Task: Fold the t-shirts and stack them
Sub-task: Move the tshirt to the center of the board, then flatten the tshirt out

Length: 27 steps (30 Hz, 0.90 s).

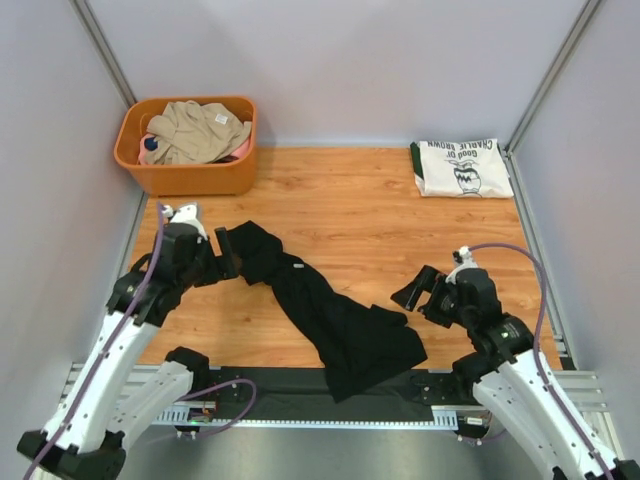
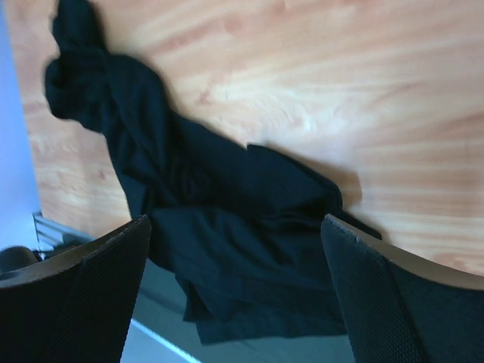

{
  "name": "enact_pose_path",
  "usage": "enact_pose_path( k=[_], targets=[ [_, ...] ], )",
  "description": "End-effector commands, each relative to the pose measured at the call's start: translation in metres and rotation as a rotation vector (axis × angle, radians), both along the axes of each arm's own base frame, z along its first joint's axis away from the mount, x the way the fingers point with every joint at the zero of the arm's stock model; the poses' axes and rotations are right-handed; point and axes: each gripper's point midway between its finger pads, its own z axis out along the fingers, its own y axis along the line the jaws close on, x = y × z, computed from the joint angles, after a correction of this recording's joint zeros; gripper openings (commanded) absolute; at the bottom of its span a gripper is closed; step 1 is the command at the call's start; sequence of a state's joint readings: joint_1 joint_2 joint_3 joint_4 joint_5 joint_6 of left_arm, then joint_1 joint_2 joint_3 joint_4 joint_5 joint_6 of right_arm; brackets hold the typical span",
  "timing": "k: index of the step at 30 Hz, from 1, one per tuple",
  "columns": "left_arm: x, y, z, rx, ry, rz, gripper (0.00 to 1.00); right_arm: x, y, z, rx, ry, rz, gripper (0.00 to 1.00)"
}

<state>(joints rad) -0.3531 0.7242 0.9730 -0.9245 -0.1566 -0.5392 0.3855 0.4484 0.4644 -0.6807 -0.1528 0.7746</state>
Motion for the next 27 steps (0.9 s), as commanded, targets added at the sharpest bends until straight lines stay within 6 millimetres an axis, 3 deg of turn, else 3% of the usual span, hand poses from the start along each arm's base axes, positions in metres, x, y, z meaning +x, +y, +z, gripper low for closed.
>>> enact_pose_path(
  k=[1, 5, 11, 12, 14, 15, 17, 18, 23, 27],
  targets=[
    [0.019, -0.025, -0.027, -0.056, 0.088, -0.052, 0.89, -0.009, 0.022, -0.004, 0.033, 0.050, 0.121, 0.95],
    [0.040, -0.042, -0.044, -0.080, 0.126, -0.080, 0.87, -0.015, 0.057, 0.009, -0.014, 0.000, 0.301, 0.93],
    [0.070, -0.061, -0.061, -0.096, 0.162, -0.107, 0.85, -0.004, 0.110, 0.014, -0.059, -0.014, 0.460, 0.87],
    [0.074, -0.063, -0.062, -0.097, 0.161, -0.113, 0.85, -0.002, 0.115, 0.005, -0.085, 0.012, 0.475, 0.86],
    [0.078, -0.066, -0.072, -0.096, 0.190, -0.121, 0.85, 0.005, 0.128, 0.015, -0.088, -0.022, 0.504, 0.83],
    [0.082, -0.069, -0.074, -0.099, 0.186, -0.130, 0.84, 0.007, 0.132, 0.007, -0.109, 0.003, 0.514, 0.81],
    [0.086, -0.073, -0.082, -0.092, 0.209, -0.134, 0.84, 0.012, 0.144, 0.015, -0.106, -0.018, 0.545, 0.79],
    [0.089, -0.075, -0.084, -0.089, 0.212, -0.139, 0.84, 0.014, 0.148, 0.009, -0.118, 0.000, 0.556, 0.79],
    [0.099, -0.086, -0.102, -0.048, 0.254, -0.164, 0.81, 0.009, 0.169, -0.004, -0.143, 0.031, 0.615, 0.72],
    [0.104, -0.088, -0.118, -0.029, 0.298, -0.161, 0.80, 0.004, 0.173, -0.017, -0.157, 0.057, 0.622, 0.65]
  ],
)
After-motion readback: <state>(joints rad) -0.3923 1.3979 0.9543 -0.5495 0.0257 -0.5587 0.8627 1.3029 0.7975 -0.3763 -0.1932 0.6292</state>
